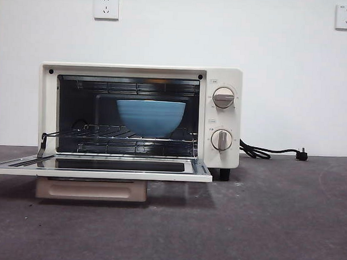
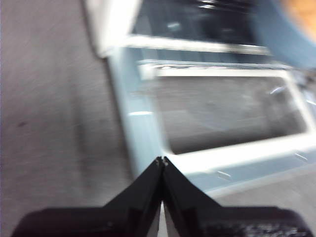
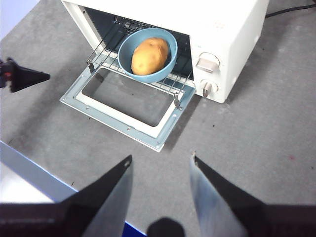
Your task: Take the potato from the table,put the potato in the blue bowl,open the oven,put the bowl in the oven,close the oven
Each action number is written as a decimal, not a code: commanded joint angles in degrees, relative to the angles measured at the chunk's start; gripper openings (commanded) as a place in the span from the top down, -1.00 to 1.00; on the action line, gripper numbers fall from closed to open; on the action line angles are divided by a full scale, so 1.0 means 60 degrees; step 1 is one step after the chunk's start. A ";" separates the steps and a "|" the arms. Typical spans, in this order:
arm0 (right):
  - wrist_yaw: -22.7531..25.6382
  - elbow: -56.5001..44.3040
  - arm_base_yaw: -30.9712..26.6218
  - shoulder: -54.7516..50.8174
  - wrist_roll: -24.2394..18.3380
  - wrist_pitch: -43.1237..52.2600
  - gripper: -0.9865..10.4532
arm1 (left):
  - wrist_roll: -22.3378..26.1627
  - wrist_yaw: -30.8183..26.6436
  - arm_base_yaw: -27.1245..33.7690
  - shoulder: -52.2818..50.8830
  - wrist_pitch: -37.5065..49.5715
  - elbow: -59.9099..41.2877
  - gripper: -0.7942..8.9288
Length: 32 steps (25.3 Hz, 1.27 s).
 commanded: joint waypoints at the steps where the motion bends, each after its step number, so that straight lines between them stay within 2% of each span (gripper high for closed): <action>1: -0.0011 -0.0007 0.0018 -0.0321 -0.0076 -0.0040 0.50 | -0.0084 0.0182 0.0382 0.0929 0.0656 -0.0058 0.85; 7: -0.0011 -0.0007 0.0018 -0.0769 -0.0069 -0.0040 0.50 | -0.0080 0.0444 0.0590 0.2685 0.1545 -0.0062 0.85; 11: -0.0011 -0.0007 0.0018 -0.0780 -0.0047 -0.0069 0.50 | -0.0087 0.1027 0.0583 0.3719 0.1978 -0.0062 0.85; 15: -0.0011 -0.0007 0.0018 -0.0754 -0.0029 -0.0087 0.50 | -0.0084 0.1209 0.0576 0.4342 0.2193 -0.0058 0.85; 24: 0.0025 -0.0007 0.0018 -0.0652 0.0029 -0.0102 0.50 | -0.0135 0.2674 0.0441 0.5009 0.2616 -0.0058 0.85; 32: 0.0058 -0.0007 0.0018 -0.0561 0.0029 -0.0109 0.50 | -0.1249 0.4466 0.0688 0.4921 0.3690 -0.0022 0.85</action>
